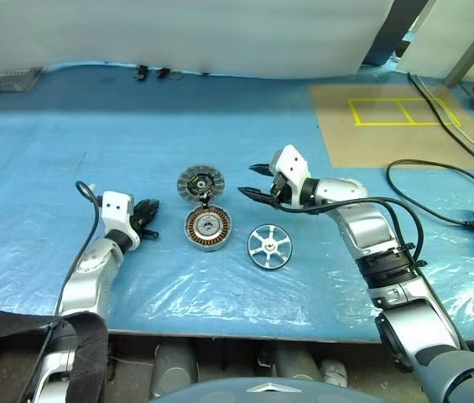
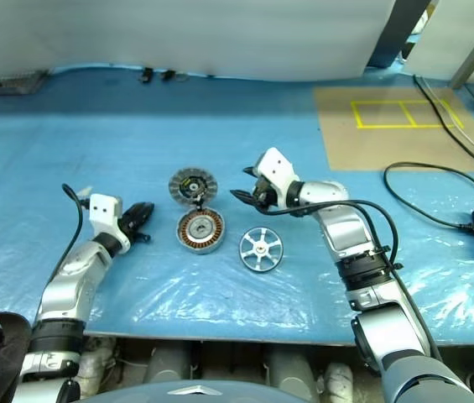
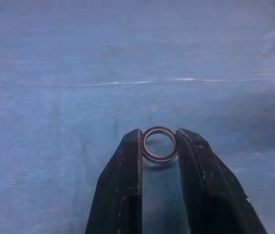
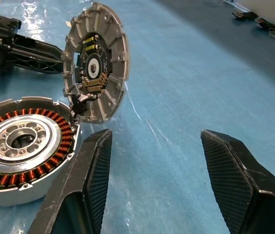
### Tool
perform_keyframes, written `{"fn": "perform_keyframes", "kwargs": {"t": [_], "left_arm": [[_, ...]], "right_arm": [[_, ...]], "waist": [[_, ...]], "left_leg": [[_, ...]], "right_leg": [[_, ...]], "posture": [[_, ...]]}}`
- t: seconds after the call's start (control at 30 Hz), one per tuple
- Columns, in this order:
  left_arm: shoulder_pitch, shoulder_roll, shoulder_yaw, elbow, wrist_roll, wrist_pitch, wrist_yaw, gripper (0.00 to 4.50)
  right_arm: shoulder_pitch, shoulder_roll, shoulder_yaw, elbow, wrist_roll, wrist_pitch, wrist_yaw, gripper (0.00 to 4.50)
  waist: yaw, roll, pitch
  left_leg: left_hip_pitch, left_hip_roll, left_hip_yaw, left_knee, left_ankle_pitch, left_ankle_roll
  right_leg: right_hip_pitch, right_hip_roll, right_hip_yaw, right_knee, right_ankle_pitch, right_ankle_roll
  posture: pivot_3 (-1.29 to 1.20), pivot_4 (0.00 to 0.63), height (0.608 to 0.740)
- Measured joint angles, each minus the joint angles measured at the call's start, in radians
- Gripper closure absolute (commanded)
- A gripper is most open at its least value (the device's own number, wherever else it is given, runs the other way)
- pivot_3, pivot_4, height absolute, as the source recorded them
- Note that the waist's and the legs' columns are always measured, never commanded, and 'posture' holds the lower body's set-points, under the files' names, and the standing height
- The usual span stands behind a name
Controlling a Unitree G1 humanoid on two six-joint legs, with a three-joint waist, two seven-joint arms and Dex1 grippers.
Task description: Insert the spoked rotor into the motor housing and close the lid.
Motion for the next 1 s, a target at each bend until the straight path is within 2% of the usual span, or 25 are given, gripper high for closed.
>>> {"fn": "perform_keyframes", "kwargs": {"t": [0.17,0.53,0.77,1.0], "left_arm": [[0.058,0.019,0.013,-0.100,-0.094,-0.009,-0.092,3.83],[0.120,0.102,-0.021,-0.284,-0.222,0.085,-0.253,3.83],[0.085,0.149,-0.114,-0.375,-0.227,0.188,-0.285,3.83],[0.060,0.174,-0.185,-0.336,-0.153,0.191,-0.297,3.83]], "right_arm": [[0.031,-0.028,0.001,-0.044,0.082,0.094,0.110,1.56],[0.031,-0.071,0.013,-0.048,0.086,0.125,0.203,1.56],[0.031,-0.077,0.019,-0.052,0.086,0.135,0.231,1.56],[0.031,-0.088,0.020,-0.067,0.086,0.135,0.238,1.56]], "waist": [[0.000,0.000,0.000],[0.001,0.000,0.000],[0.000,0.000,0.000],[-0.001,0.000,0.000]], "left_leg": [[0.000,0.000,0.000,0.000,0.000,0.000],[0.000,0.000,0.001,0.000,0.000,0.000],[0.001,0.000,0.001,0.001,0.000,0.000],[0.001,0.000,0.001,0.002,0.000,0.000]], "right_leg": [[0.000,0.000,0.000,0.000,0.000,0.000],[0.000,0.000,0.000,0.001,0.000,0.000],[0.000,0.000,0.000,0.002,0.000,0.000],[0.000,0.001,0.000,0.002,0.000,0.000]], "posture": [[0.00,0.150,0.740],[0.00,0.150,0.740],[0.00,0.150,0.740],[0.00,0.150,0.740]]}}
